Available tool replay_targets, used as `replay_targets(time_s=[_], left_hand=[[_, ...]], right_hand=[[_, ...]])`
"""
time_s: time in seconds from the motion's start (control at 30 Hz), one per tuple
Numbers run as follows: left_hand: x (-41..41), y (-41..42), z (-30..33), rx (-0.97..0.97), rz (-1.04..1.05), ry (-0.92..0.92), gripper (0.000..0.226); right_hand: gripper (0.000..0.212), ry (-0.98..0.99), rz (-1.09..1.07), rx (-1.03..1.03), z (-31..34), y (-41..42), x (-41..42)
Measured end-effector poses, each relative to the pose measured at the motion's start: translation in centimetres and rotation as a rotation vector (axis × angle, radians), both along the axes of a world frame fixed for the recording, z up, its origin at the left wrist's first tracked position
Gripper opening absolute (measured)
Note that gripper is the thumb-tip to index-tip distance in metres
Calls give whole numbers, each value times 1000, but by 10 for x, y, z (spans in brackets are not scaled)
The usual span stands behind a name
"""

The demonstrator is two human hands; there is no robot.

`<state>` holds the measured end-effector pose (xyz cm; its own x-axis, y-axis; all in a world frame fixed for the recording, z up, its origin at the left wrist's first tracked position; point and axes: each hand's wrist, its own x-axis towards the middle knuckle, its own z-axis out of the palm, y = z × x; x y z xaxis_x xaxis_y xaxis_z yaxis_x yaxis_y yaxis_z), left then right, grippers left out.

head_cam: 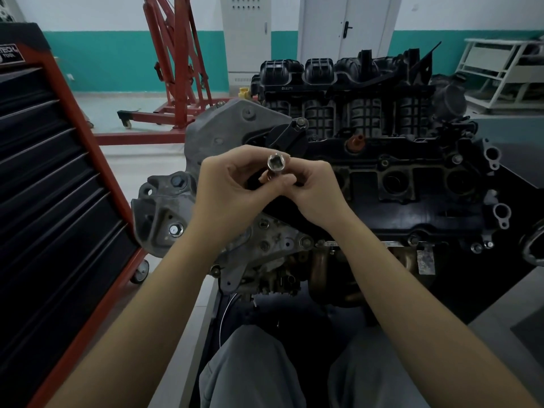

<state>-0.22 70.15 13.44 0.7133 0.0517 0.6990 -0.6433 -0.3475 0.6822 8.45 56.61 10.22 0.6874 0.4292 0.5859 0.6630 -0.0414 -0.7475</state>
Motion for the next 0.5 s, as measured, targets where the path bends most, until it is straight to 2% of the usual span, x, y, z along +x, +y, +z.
replay_targets(time_s=[0.1,0.17,0.3,0.4,0.5], left_hand=[[1,-1,-2,25,118,-52,23],[2,-2,-2,14,124,-71,23],[2,-1,-2,-28,-54,-13,28],[2,1,-2,-57,-134,39,27],[1,-5,-1,-34,5,-22,24]], right_hand=[[16,-24,-5,22,-1,-1,0],[19,-37,14,14,0,0,-1],[25,-19,79,-8,1,0,-2],[20,2,25,29,0,0,-1],[13,-14,-3,13,-1,-1,1]])
